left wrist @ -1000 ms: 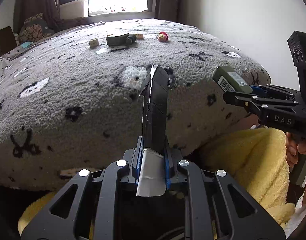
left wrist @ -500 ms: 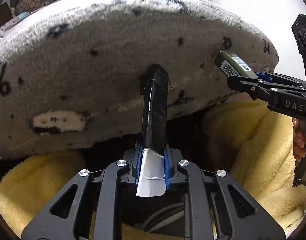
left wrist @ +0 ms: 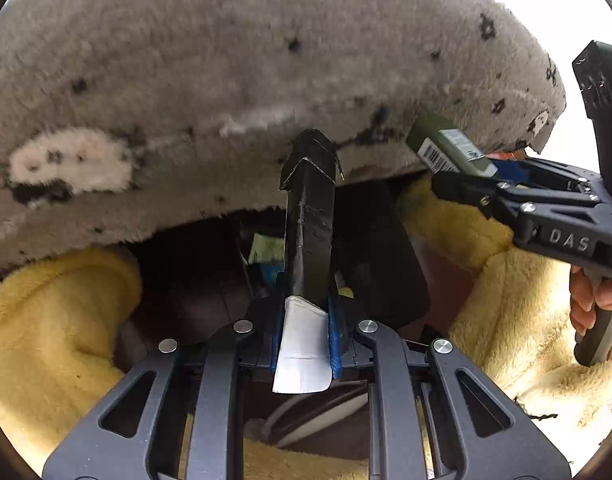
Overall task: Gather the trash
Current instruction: 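Open the left tool over the bin while the right tool opens, dropping both items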
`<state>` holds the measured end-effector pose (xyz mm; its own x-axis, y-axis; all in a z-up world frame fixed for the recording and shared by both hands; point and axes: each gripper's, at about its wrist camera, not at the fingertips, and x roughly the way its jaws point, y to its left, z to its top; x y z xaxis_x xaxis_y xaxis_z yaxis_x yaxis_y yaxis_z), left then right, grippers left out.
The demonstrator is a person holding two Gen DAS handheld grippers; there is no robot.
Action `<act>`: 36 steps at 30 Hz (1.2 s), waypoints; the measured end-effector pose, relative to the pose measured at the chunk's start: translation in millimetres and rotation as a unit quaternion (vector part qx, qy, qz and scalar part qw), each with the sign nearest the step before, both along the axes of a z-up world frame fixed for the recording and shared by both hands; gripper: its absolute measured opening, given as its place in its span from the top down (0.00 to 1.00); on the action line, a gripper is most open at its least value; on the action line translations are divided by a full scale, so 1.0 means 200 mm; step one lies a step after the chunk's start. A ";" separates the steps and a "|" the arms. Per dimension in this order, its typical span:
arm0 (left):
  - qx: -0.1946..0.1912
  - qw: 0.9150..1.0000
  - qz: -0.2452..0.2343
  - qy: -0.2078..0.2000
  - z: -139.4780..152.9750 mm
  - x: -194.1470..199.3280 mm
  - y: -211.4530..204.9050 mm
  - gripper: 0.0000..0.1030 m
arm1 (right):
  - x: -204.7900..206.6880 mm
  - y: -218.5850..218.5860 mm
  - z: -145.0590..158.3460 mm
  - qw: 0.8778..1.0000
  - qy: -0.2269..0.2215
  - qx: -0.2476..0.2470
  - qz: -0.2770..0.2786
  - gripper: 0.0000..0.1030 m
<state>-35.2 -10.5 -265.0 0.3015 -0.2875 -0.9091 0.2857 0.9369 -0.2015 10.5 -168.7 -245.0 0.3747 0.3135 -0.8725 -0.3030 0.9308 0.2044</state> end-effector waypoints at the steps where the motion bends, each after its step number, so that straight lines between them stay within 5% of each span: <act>1: 0.001 1.000 -0.002 0.004 -0.01 0.00 -0.01 0.84 | 0.00 0.00 -0.02 1.000 0.008 0.003 0.001 0.54; 15: -0.006 0.999 -0.018 0.040 -0.18 0.07 -0.06 0.84 | -0.01 0.05 -0.18 0.999 0.051 0.004 0.011 0.54; 23: -0.004 0.999 -0.014 0.044 -0.21 0.06 -0.07 0.75 | 0.01 0.03 -0.18 0.999 0.053 0.010 -0.002 0.52; 28: 0.005 0.999 -0.010 0.034 -0.18 0.06 -0.06 0.64 | 0.02 -0.02 -0.16 0.999 0.050 0.017 -0.006 0.51; 36: 0.024 1.000 -0.001 0.001 -0.08 0.05 -0.05 0.30 | 0.03 -0.11 -0.03 0.999 0.008 -0.001 -0.037 0.30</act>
<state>-24.5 -19.7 -280.8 0.2999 -0.2436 -0.9224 0.2864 0.9452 -0.1565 16.9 -191.2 -251.4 0.3822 0.2840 -0.8793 -0.2308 0.9508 0.2068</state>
